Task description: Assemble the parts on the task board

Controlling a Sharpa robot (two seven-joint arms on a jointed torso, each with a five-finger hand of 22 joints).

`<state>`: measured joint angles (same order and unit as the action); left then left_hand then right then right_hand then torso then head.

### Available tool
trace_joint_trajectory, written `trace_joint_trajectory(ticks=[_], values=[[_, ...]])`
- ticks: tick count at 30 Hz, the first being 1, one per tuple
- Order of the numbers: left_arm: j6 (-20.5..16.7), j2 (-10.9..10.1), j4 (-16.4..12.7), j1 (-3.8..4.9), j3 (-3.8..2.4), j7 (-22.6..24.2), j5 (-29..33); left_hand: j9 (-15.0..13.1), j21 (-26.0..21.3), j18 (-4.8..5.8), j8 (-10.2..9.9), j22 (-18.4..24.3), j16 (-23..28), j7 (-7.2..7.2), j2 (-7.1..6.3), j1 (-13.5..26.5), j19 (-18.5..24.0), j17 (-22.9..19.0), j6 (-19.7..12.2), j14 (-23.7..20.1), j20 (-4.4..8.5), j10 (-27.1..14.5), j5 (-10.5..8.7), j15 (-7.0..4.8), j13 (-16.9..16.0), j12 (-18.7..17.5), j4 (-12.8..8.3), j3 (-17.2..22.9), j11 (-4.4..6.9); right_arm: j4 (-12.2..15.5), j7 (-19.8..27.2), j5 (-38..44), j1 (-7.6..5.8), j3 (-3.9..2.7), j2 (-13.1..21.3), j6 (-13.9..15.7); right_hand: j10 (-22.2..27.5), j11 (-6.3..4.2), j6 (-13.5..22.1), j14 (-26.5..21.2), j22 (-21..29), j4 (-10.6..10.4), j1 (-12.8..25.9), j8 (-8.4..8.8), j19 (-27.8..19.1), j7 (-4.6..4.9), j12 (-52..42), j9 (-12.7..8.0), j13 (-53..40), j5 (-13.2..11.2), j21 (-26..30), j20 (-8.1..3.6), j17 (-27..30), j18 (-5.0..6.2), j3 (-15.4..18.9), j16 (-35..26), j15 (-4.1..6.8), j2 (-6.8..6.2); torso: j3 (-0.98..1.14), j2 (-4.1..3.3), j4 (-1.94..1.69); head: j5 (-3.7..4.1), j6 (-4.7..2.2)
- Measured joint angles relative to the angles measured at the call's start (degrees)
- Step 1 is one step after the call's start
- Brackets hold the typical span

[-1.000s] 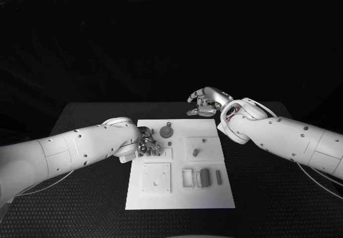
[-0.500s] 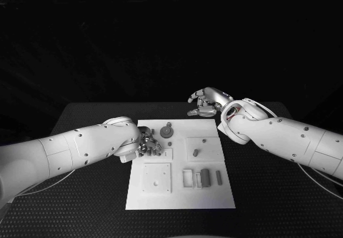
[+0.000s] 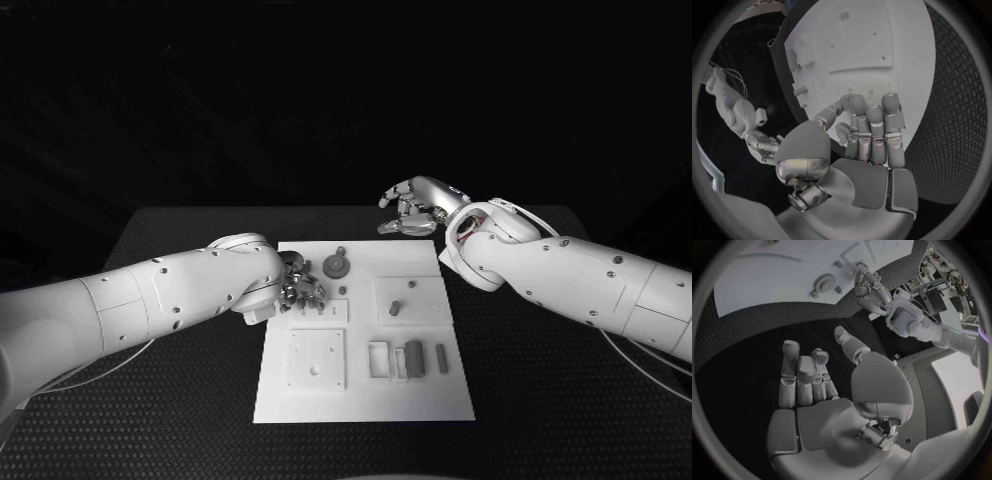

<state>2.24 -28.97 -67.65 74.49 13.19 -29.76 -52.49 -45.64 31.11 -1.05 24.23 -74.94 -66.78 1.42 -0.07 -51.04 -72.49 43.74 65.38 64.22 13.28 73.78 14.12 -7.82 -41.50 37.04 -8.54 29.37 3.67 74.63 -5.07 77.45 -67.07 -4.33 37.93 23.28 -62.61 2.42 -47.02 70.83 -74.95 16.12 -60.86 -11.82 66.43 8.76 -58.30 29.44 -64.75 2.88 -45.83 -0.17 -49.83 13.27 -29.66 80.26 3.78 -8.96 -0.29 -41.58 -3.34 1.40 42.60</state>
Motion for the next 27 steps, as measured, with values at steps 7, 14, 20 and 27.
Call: trace_joint_trajectory(ticks=[7,14,20,27], values=[[-0.7,0.1,0.2,0.0,0.0,0.0,-0.5,-0.3,-0.2,-0.01,-0.3,0.0,0.0,0.37,0.0,0.0,0.3,-0.3,-0.4,-0.3,0.14,-0.5,-0.22,0.13,0.1,0.0,0.3,0.3,-0.29,0.0,0.0,0.0,0.0,0.0,0.0,-0.1,0.1,0.13,0.0,0.0,0.0,0.0,0.0,0.0,0.0,0.0,0.0,0.0,0.1,0.0,0.0,0.01,0.0,0.0,0.0,0.0,0.0,0.0,-0.01,-0.01,0.0,0.03,-0.04],[-0.8,0.5,0.3,0.05,0.01,0.0,-1.4,-0.3,-0.4,0.0,-1.2,0.0,0.0,0.81,0.0,0.0,0.4,-0.7,-1.0,-0.6,0.04,-0.9,-1.9,0.07,0.3,0.0,0.2,0.3,-0.5,0.0,0.0,0.0,0.0,0.0,0.0,-0.1,0.1,0.14,0.0,0.0,0.0,-0.1,0.0,0.0,0.0,-0.02,0.0,0.0,0.1,0.0,0.0,0.01,0.0,0.0,0.1,0.0,0.0,0.0,-0.05,-0.01,-0.02,0.09,-0.01],[-0.8,0.9,0.3,0.07,0.0,0.0,-2.5,-0.4,-0.5,-0.01,-1.4,0.0,-0.4,0.96,0.0,0.0,0.4,-0.9,-1.3,-0.9,0.02,-1.4,-3.66,0.16,0.4,0.0,-0.1,0.7,-0.61,0.0,0.0,-0.1,0.0,0.0,0.0,-0.3,0.1,0.13,0.0,0.0,0.0,-0.2,0.0,0.0,0.0,-0.05,0.0,0.0,0.1,0.0,0.0,0.01,0.0,0.0,0.2,0.0,0.0,0.0,-0.08,-0.01,-0.02,0.13,0.04],[-1.2,1.2,0.4,0.07,0.0,0.0,-3.5,-0.3,-0.5,0.0,-1.9,0.0,-0.7,1.19,-0.37,-0.4,0.5,-1.1,-1.7,-1.1,-0.08,-1.9,-3.98,0.14,0.7,0.0,-0.3,0.8,-0.89,0.1,0.0,-0.1,0.0,0.0,0.0,-0.4,0.1,0.13,0.0,0.0,0.0,-0.2,0.0,0.0,-0.1,0.03,0.0,0.0,0.1,0.0,0.0,0.09,0.0,0.0,0.2,0.0,0.0,0.0,-0.07,0.01,-0.03,0.18,0.1]])
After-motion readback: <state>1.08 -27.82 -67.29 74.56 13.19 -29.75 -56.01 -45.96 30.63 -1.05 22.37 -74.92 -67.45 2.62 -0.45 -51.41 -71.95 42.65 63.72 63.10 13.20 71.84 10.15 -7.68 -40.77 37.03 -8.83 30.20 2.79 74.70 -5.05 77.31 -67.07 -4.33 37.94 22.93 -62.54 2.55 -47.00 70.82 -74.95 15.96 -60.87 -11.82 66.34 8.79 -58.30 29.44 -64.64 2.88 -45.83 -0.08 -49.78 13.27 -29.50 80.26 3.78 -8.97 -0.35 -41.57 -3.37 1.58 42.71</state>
